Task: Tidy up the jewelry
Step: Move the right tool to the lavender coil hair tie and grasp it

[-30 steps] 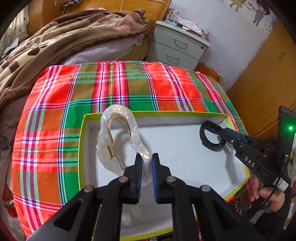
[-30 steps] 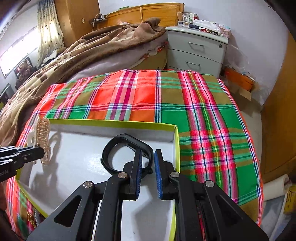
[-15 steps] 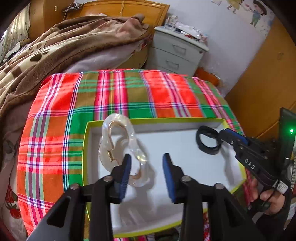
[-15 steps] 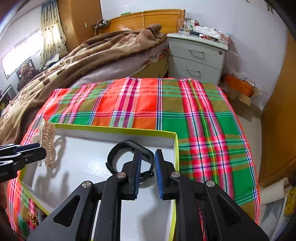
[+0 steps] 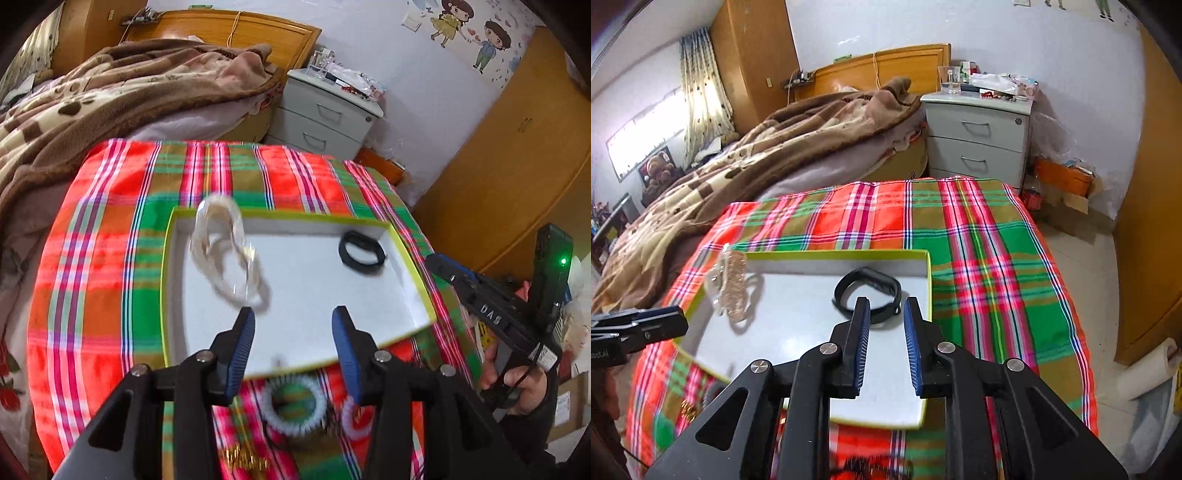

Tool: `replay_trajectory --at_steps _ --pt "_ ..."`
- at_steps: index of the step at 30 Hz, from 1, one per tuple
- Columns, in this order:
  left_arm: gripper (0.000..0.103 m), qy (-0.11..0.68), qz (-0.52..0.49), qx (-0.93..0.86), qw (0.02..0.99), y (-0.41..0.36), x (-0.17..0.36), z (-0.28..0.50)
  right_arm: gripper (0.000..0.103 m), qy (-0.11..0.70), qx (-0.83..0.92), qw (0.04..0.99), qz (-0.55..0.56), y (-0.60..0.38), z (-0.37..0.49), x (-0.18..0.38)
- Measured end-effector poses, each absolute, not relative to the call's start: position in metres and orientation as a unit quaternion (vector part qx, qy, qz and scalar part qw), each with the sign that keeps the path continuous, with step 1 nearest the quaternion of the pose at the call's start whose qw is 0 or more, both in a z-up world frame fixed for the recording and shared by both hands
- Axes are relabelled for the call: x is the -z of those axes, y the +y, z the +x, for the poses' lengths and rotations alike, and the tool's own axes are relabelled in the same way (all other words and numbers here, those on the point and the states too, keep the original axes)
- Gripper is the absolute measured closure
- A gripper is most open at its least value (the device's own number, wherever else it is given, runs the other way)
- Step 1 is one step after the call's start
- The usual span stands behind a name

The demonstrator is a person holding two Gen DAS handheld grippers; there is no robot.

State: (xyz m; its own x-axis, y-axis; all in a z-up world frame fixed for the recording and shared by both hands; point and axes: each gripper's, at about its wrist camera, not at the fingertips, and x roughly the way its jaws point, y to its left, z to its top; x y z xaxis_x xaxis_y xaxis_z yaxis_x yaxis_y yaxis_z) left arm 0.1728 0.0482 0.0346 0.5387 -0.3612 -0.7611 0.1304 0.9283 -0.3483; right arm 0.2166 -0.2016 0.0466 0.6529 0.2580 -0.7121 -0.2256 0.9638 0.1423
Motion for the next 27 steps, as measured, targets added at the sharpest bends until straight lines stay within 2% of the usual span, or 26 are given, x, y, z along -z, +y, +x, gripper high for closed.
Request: replay_trajectory --at_steps 4,9,27 --pt "0.055 0.466 -0.133 0.145 0.863 0.053 -0.027 0.15 0.072 0.394 -0.146 0.907 0.032 -0.206 0.194 -0.045" --pt "0.049 0.471 -0.155 0.134 0.858 0.066 -0.016 0.128 0.072 0.404 -0.167 0.899 0.036 -0.205 0.17 -0.035" --pt "0.049 0.485 -0.205 0.148 0.837 0.087 0.009 0.091 0.072 0.423 -0.312 0.85 -0.044 -0.137 0.136 -0.005"
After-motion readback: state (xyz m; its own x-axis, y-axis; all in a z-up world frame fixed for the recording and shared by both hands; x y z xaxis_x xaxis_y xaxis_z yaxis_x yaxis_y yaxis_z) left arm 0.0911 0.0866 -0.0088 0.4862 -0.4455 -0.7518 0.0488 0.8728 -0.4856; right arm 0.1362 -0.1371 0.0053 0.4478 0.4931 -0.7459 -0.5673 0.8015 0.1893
